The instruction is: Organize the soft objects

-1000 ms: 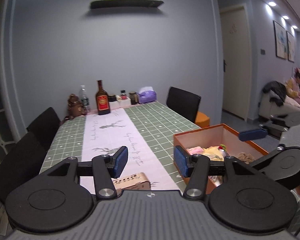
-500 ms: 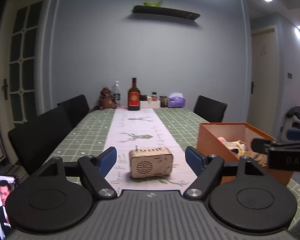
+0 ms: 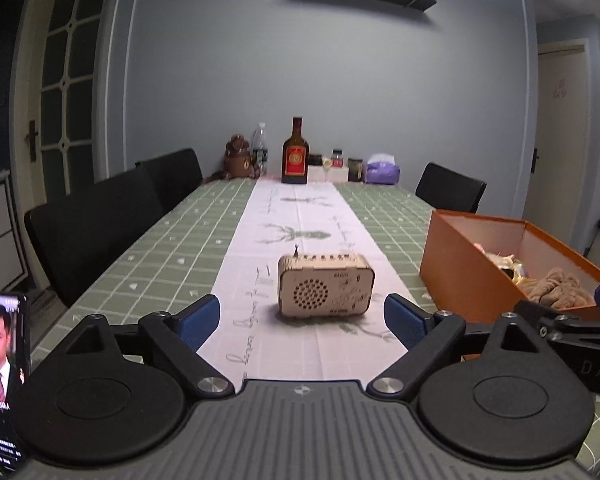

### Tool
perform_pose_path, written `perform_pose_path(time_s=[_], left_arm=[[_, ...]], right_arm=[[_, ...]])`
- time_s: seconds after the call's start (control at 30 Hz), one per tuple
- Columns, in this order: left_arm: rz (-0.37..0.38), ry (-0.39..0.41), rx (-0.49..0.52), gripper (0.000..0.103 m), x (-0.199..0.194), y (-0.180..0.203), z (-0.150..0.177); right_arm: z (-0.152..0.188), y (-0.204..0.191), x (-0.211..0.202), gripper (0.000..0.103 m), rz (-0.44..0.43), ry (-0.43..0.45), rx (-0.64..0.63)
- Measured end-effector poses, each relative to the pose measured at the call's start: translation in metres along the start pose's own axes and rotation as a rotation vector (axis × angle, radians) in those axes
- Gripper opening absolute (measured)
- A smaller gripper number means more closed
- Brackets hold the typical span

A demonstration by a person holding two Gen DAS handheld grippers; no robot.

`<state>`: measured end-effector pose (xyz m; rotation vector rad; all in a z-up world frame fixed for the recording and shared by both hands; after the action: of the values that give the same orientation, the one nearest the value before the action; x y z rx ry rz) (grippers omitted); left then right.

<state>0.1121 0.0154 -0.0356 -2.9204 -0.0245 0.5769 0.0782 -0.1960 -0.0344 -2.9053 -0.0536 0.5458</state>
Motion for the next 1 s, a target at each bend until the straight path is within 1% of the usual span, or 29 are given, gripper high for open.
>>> perform_pose_path(time_s=[0.13,0.4,0.57,0.77,1.0], left_arm=[[0.004,-0.010,0.017,0.103,0.001,0.004,0.003],[0.023,-0.041,0.036,0.103,0.001,0.012,0.009],[0.023,-0.062,0.031,0.103,0.000,0.012,0.012],[0.024,-0.066,0.052,0.103,-0.003,0.016,0.013],[0.018,-0.074,0.051,0.103,-0.003,0.014,0.013]], right_arm=[[0.002,0.007,0.003,0.097,0.026,0.013,0.019],[0.009,0.012,0.007,0.097,0.031,-0.016,0.039],[0.011,0.010,0.004,0.097,0.015,-0.021,0.043],[0.012,0.007,-0.001,0.097,0.008,-0.015,0.034],[0.015,0.006,-0.001,0.097,0.006,-0.021,0.029]])
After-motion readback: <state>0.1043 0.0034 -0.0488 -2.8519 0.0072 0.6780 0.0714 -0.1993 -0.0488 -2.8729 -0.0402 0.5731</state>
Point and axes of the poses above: each gripper's, at about its wrist camera, not at the fingertips, and x roughly the way its jaws point, y to its right, z to its underside, the point moved 9 cm from there along x, roughly the way its jaws point, and after that the axes turned 14 degrees about x, right-handed, at the moved point
